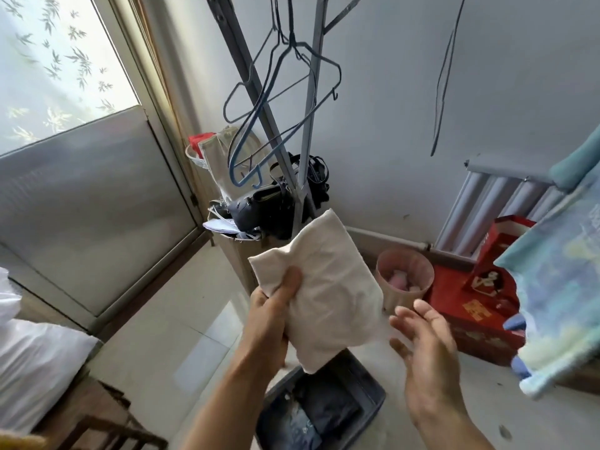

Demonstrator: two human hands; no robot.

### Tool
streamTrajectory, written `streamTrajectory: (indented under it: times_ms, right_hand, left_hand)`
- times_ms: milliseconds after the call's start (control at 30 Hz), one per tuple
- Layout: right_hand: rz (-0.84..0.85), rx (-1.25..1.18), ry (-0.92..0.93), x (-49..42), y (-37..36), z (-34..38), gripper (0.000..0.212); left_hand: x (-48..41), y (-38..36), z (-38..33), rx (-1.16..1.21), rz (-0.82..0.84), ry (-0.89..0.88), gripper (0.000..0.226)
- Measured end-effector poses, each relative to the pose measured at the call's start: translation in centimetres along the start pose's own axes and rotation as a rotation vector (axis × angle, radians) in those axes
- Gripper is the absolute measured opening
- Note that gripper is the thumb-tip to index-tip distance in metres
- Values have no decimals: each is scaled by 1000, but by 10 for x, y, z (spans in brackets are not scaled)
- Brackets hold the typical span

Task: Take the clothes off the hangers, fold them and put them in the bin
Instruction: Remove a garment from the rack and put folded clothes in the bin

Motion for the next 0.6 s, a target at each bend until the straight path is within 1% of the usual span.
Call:
streamTrajectory:
  times_ms: [33,67,100,133,167,200,233,300,367,400,467,500,533,600]
  right_hand:
    - [53,95,100,-9,-2,5,36]
    - [163,180,155,-18,-9,6,50]
    - [296,251,150,-27,-20,1,66]
    - [418,307,110,-34,-30,-4,77]
    - [514,343,48,-40,-37,-12,80]
    - [579,352,-35,-48,-39,-23,76]
    - [621,327,-133,-54,-39,-35,67]
    - [643,263,-293,-66,-31,-65,51]
    - [612,219,-350,-79,-21,-92,48]
    - [580,197,-357,-83,-18,-104,50]
    - [506,182,-347,-99,-14,-134,60]
    - [463,179,-341,-108,-13,-149,61]
    - [421,172,-333,-117,-12,-163,56]
    - [372,155,-321,-135,-10,-193,47]
  left_hand:
    - [-5,2,3,-71,41,22,21]
    - [-10,4,9,-137,74,55,24]
    - [-15,6,17,-190,106,97,27]
    - [-18,7,24,-215,134,143,27]
    - [-22,8,35,-213,150,188,25]
    - [-26,10,45,-197,158,230,25]
    - [-31,11,54,-181,152,268,27]
    - [-43,21,77,-158,103,350,40]
    - [-57,33,100,-140,44,425,48]
    - [-64,40,111,-144,16,443,48]
    - [-83,59,140,-165,-51,469,49]
    - [-91,69,157,-176,-71,479,51]
    - [-97,77,171,-186,-86,482,52]
    - [-104,96,204,-263,-97,474,46]
Point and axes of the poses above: each hand's wrist, its own x-axis away from the middle knuckle, its own y-axis out of the back of the hand, z = x × y, the point moved 6 cm from there along -x, towards the middle knuckle
